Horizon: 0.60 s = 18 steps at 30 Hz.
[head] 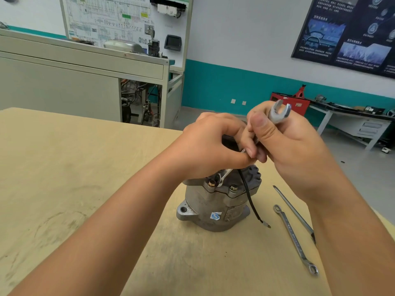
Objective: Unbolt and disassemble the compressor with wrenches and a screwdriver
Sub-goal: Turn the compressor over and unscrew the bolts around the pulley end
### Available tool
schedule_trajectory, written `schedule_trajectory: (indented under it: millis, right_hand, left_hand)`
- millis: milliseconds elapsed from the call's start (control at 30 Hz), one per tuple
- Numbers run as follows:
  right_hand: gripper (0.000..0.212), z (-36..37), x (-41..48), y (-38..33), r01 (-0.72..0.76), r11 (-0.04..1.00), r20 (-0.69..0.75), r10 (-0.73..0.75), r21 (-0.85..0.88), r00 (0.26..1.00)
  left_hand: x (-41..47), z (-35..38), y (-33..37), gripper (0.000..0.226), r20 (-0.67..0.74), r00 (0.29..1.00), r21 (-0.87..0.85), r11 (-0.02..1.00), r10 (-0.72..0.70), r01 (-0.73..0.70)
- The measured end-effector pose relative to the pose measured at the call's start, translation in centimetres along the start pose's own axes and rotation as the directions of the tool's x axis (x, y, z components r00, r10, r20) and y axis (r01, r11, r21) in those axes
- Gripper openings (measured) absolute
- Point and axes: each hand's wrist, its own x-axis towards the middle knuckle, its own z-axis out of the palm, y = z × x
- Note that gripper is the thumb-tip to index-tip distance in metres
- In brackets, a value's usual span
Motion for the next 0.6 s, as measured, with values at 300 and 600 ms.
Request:
schedule_trajectory:
  millis: [300,600]
  right_hand:
    - [0.032,-1.0,0.2,-0.6,0.074,0.983,-0.123,-0.095,-0.167,0.988]
    - [0.036,-1.4,0.0,0.2,0.043,0.985,-0.122,-0.064,-0.167,0.99]
  left_hand:
    - [0.2,0.0,0.7,0.014,-0.09,0.994,-0.11,0.992,0.058,-0.068]
    - [0.5,1.1,0.7,0.01,-0.119,0.992,-0.061,0.996,0.051,-0.059]
